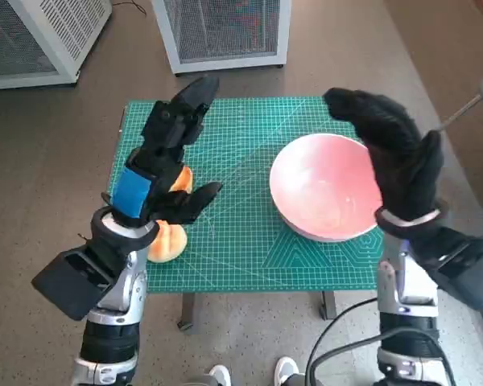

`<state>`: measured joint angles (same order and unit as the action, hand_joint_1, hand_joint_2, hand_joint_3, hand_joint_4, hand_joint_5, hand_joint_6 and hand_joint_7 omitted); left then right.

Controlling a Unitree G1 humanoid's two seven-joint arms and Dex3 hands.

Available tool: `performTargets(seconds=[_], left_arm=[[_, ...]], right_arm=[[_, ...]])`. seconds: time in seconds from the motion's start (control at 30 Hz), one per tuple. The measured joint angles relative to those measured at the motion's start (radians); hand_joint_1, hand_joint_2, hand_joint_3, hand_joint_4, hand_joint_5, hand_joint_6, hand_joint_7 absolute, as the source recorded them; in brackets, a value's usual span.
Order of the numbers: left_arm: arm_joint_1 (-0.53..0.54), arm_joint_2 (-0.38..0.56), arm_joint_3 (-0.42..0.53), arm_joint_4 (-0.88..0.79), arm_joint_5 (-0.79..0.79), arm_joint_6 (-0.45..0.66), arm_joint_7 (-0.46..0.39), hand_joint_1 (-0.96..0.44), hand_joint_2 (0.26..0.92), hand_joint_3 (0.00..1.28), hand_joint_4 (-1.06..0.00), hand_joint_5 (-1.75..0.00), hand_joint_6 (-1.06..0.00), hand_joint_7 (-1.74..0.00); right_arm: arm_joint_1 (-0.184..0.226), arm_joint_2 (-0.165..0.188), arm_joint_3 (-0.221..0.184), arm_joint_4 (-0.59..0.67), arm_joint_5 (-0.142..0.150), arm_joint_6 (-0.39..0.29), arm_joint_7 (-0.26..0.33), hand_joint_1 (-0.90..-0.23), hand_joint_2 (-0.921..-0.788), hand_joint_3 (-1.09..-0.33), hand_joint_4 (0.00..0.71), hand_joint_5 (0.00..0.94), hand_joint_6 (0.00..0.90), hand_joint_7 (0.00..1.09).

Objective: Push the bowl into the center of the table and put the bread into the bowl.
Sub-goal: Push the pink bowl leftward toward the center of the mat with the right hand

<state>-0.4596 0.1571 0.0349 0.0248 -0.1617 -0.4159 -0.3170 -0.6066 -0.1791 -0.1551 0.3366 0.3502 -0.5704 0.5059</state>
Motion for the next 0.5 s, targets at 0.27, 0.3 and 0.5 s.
performTargets(seconds=[0.27, 0.3, 0.5], left_arm=[[0.0, 0.002, 0.007, 0.004, -0.001, -0.002, -0.001, -0.6, 0.921, 0.44, -0.14, -0.01, 0.0, -0.46], [0.0, 0.003, 0.008, 0.005, -0.001, -0.002, -0.001, -0.6, 0.921, 0.44, -0.14, -0.01, 0.0, -0.46], [0.0, 0.002, 0.008, 0.012, -0.001, -0.007, -0.001, -0.6, 0.921, 0.44, -0.14, -0.01, 0.0, -0.48]], right_arm=[[-0.084, -0.053, -0.097, 0.259, 0.005, -0.106, 0.011, -0.53, -0.921, -0.525, 0.313, 0.001, 0.014, 0.6], [-0.094, -0.057, -0.106, 0.29, 0.0, -0.117, 0.002, -0.53, -0.921, -0.525, 0.313, 0.001, 0.015, 0.6], [-0.144, -0.083, -0.147, 0.467, -0.041, -0.174, -0.091, -0.499, -0.921, -0.55, 0.305, 0.0, 0.013, 0.57]])
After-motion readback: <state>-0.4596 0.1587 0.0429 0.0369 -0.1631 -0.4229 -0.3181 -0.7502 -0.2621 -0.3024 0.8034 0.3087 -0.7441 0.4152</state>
